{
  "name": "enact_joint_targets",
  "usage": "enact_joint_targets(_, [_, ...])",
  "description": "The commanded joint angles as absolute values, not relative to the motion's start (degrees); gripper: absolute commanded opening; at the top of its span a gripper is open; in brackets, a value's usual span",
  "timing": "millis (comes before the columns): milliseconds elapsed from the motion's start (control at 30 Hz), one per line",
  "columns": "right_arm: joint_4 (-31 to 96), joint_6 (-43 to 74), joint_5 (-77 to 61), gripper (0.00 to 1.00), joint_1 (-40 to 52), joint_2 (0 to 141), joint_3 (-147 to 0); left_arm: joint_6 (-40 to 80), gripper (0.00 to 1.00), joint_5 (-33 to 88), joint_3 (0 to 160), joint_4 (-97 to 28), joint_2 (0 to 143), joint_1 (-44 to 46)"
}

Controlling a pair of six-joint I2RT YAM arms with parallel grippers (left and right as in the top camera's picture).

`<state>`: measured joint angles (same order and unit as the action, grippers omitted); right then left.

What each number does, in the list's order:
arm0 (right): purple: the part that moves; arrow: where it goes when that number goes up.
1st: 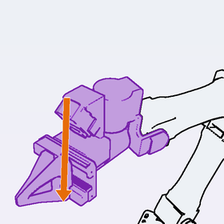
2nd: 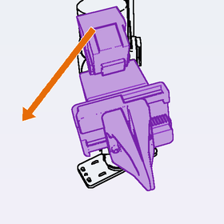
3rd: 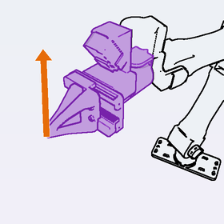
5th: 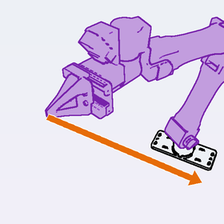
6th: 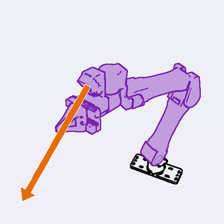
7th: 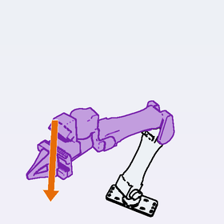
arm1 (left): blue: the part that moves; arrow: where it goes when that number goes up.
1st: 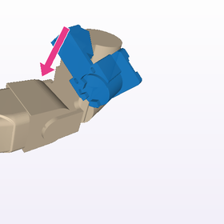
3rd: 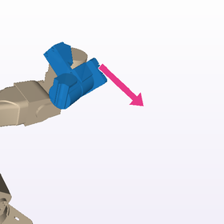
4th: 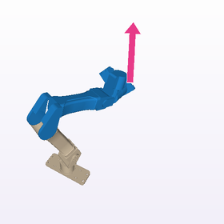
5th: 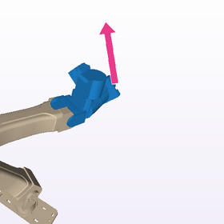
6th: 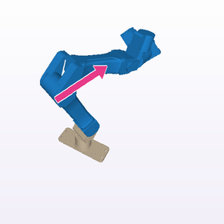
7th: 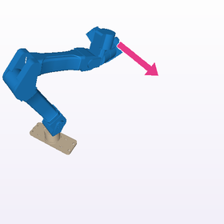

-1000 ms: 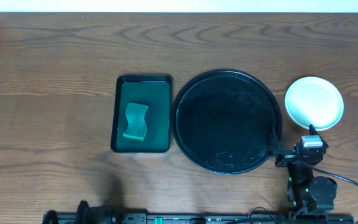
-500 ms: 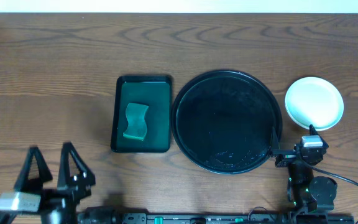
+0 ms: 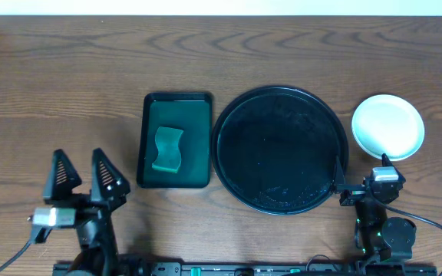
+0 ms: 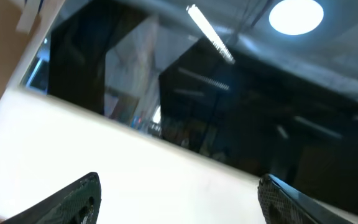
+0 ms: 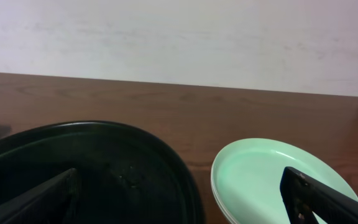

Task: Clean dirty plates on tray and stack at the side

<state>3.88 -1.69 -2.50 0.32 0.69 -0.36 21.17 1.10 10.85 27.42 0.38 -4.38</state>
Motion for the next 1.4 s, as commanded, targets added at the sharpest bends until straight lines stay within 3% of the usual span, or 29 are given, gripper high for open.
enact_joint_targets(0, [4.14,-0.89,-1.89,0.99,0.84,0.32,-0.3,21.1,0.81,0.8,7.92,28.18,0.14,-4.08])
enact_joint_targets(500, [4.14,-0.89,-1.89,0.99,0.84,0.32,-0.3,21.08,0.81,0.78,0.21,27.44,0.12,-1.17])
enact_joint_targets(933, [4.14,-0.91,-1.89,0.99,0.84,0.32,-0.3,20.97,0.81,0.8,0.23,9.52,0.12,-0.78])
enact_joint_targets(1367, [4.14,-0.91,-1.89,0.99,0.84,0.32,-0.3,12.4,0.81,0.84,0.23,-4.08,0.12,-0.78])
